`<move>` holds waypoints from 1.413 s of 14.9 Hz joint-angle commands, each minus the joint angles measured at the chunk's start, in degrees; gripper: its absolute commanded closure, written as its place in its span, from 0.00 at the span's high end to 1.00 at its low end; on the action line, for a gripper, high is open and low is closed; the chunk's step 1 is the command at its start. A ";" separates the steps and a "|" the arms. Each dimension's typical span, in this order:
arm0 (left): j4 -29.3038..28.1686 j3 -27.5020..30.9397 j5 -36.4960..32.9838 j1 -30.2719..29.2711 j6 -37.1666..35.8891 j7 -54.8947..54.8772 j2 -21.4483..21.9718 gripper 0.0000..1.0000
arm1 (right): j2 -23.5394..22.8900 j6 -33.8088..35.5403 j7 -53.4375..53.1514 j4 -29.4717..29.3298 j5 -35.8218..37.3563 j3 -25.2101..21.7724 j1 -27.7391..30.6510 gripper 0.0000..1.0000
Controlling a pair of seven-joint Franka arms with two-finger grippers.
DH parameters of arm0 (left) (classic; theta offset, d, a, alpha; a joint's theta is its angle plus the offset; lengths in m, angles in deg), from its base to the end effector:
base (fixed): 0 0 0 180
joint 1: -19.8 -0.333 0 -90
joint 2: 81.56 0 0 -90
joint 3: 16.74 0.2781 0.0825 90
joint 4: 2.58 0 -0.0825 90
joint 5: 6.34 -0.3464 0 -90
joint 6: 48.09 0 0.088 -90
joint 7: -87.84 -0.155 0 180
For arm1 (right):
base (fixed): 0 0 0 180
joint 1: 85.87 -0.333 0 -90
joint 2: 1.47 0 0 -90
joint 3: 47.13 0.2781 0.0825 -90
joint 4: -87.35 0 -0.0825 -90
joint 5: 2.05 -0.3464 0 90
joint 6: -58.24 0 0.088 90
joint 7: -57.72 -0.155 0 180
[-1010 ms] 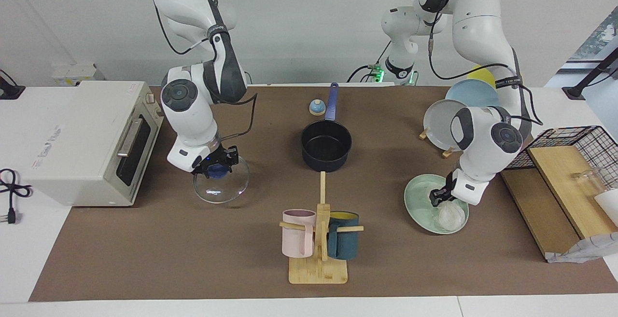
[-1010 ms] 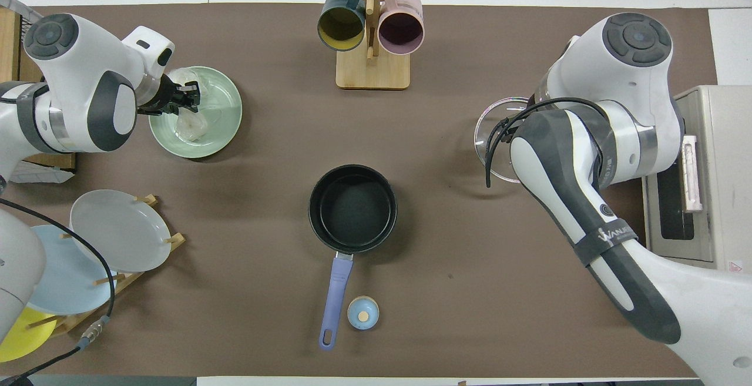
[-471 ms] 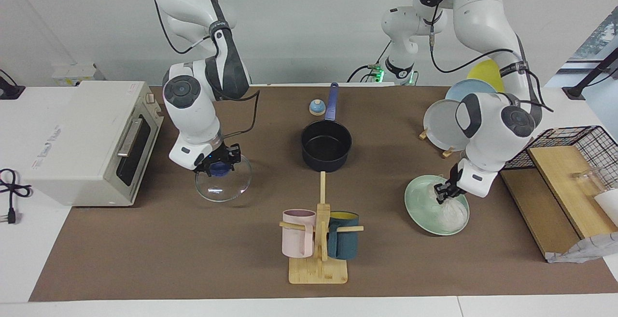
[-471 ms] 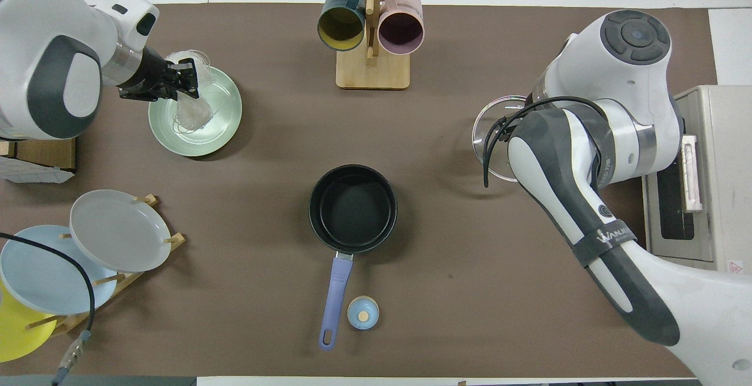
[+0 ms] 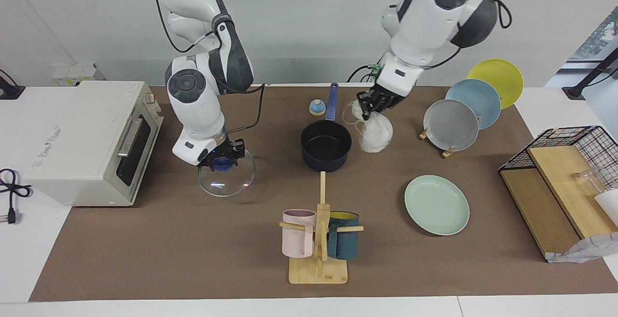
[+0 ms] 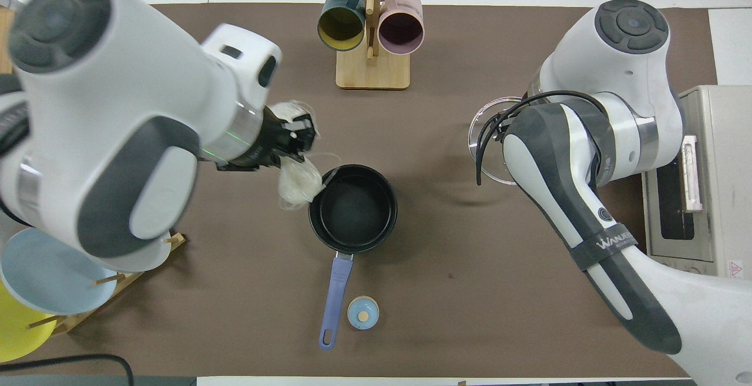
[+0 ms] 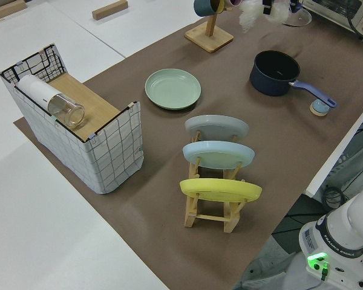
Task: Transfer vermicelli from plate to pot
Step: 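Carry the vermicelli over the black pot and release it with the left gripper, then withdraw the left gripper while the right gripper carries the lid toward the pot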
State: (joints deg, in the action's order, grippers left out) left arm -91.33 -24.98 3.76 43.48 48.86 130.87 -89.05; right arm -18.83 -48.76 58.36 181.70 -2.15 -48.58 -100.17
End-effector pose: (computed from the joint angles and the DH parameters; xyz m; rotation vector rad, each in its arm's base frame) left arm 0.4651 -0.3150 0.4918 2.9580 0.3199 -0.1598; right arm 0.5740 0.1321 0.3607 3.1027 0.3674 -0.1266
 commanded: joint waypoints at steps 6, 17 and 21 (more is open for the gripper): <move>-23.22 1.12 2.83 9.01 19.93 5.40 2.31 0.00 | 1.19 3.99 -4.85 -1.79 -1.30 0.22 -2.04 0.26; -27.09 1.20 2.91 8.75 32.94 1.62 -4.38 0.00 | 1.81 3.56 -12.23 -2.06 -1.48 0.84 -5.21 0.28; -23.06 1.99 2.48 7.52 28.32 1.80 -2.63 1.00 | 1.81 3.65 -12.23 -2.15 -1.48 0.84 -5.30 0.29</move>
State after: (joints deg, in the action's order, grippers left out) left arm -116.39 -23.58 4.95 52.22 80.50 134.22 -94.00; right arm -17.81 -45.70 46.95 179.79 -2.17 -48.25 -105.82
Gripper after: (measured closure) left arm 0.489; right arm 0.344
